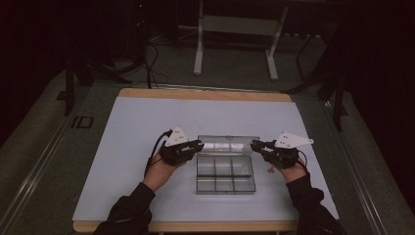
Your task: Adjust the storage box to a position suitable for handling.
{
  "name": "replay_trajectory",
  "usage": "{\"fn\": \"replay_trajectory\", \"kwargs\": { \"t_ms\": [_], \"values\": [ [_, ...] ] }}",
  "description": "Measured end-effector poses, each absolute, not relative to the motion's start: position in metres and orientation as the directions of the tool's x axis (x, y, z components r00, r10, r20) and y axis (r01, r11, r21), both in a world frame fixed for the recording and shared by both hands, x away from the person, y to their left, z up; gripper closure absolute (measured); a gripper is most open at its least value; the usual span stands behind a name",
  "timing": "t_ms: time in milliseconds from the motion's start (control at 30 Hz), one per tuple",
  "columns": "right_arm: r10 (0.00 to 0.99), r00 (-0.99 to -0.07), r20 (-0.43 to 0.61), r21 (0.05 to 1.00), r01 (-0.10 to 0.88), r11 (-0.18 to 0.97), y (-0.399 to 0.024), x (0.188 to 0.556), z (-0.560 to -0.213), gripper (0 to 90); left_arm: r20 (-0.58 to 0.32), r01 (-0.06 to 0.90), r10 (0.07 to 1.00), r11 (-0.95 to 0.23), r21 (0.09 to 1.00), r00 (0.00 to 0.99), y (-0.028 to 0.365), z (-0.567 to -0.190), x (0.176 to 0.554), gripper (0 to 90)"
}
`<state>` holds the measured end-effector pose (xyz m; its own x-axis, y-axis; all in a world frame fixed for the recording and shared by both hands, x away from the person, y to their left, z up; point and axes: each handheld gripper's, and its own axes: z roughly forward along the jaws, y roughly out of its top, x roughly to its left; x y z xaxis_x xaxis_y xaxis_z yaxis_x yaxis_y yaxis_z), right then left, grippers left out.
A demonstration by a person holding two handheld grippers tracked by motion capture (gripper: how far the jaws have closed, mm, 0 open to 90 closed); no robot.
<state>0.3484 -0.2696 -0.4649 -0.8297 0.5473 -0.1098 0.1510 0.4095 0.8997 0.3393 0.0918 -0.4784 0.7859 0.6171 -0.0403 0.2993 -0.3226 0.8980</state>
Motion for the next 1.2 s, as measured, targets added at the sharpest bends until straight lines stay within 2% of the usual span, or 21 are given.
{"fn": "replay_trajectory", "kwargs": {
  "t_ms": [267, 367, 1000, 1200],
  "values": [
    [0.579, -0.808, -0.108, 0.888, 0.183, 0.422, -0.262, 0.357, -0.469, 73.7, -0.072, 0.328, 0.632, -0.298, 0.897, 0.772, 0.091, -0.481, 0.347, 76.9],
    [0.583, -0.807, -0.093, 0.889, 0.197, 0.414, -0.260, 0.359, -0.470, 69.2, -0.088, 0.343, 0.636, -0.289, 0.894, 0.767, 0.090, -0.484, 0.351, 76.1],
    [0.626, -0.775, -0.081, 0.865, 0.257, 0.431, -0.253, 0.375, -0.480, 64.5, -0.170, 0.419, 0.658, -0.241, 0.876, 0.733, 0.086, -0.495, 0.369, 73.1],
    [0.638, -0.769, -0.042, 0.845, 0.313, 0.433, -0.249, 0.381, -0.487, 59.9, -0.189, 0.446, 0.665, -0.241, 0.862, 0.723, 0.084, -0.497, 0.375, 69.8]
  ]
}}
